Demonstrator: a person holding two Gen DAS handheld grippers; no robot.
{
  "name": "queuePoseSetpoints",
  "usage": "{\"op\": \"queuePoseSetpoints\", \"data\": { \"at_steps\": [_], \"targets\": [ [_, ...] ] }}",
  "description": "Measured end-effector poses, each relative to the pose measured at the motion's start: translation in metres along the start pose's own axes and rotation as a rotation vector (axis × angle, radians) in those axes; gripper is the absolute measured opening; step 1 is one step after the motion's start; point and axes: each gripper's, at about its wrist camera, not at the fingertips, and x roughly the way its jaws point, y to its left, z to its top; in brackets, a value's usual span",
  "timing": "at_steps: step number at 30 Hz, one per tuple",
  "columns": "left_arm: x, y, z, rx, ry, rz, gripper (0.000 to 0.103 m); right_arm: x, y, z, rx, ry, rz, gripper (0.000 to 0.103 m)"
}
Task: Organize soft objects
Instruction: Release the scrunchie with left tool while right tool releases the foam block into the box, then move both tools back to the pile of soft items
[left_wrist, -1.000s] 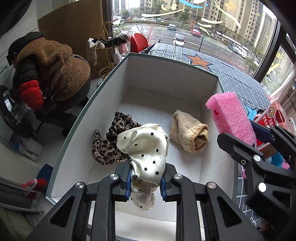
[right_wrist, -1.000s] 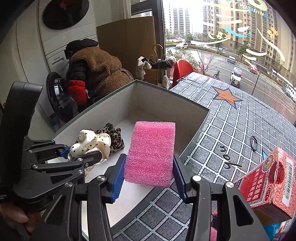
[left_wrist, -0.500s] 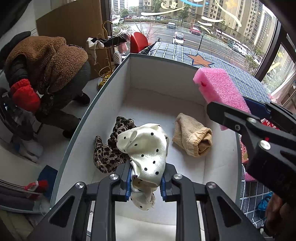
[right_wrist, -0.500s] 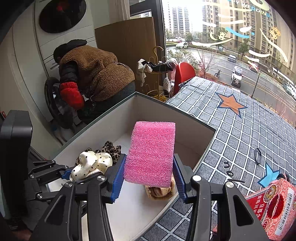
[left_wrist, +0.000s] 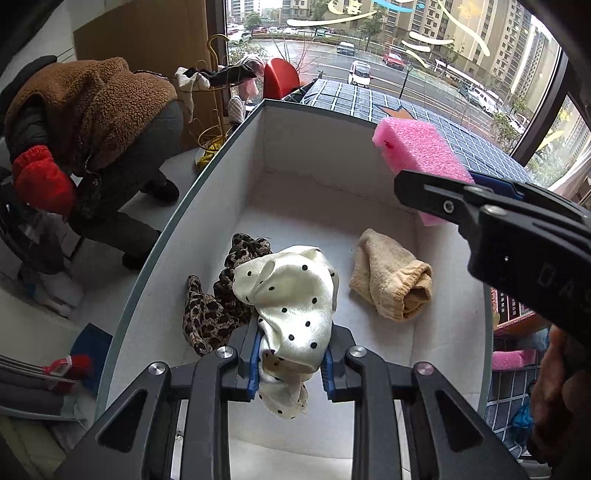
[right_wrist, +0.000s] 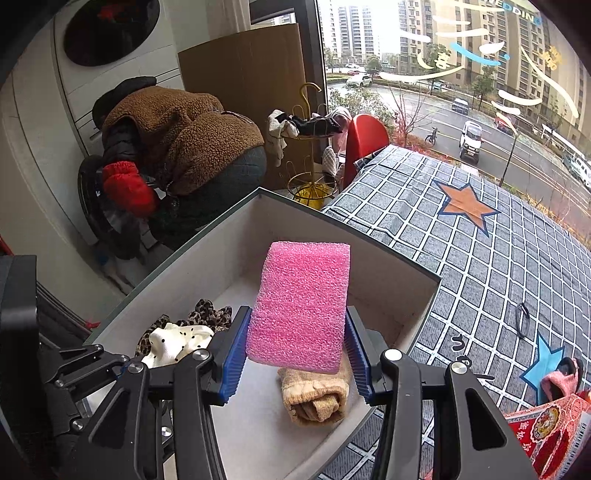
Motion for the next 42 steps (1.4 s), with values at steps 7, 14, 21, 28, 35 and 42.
{"op": "queuePoseSetpoints", "data": {
  "at_steps": [7,14,21,28,35,42],
  "targets": [
    [0.000,-0.006,-0.002,0.025,-0.006,0.016,0.071,-0.002,-0.005,0.008,0.054,0.008,0.015,0.073],
    [-0.022,-0.010,-0.006,0.017,-0.062,-0.021,0.076,-0.045,-0.017,-0.013,0.102,-0.082,0.018,0.075],
    [-0.048,-0.050,-0.016,0.099,-0.105,-0.043,0.077,-0.097,-0.037,-0.061,0.151,-0.133,-0.015,0.075],
    [-0.086,-0.117,-0.038,0.281,-0.184,-0.137,0.079,-0.157,-0.064,-0.123,0.190,-0.166,-0.091,0.075],
    [-0.086,-0.163,-0.061,0.391,-0.165,-0.162,0.079,-0.208,-0.107,-0.168,0.280,-0.207,-0.219,0.075],
    [-0.059,-0.196,-0.093,0.463,-0.079,-0.225,0.079,-0.209,-0.148,-0.236,0.372,-0.087,-0.354,0.075]
  ]
}}
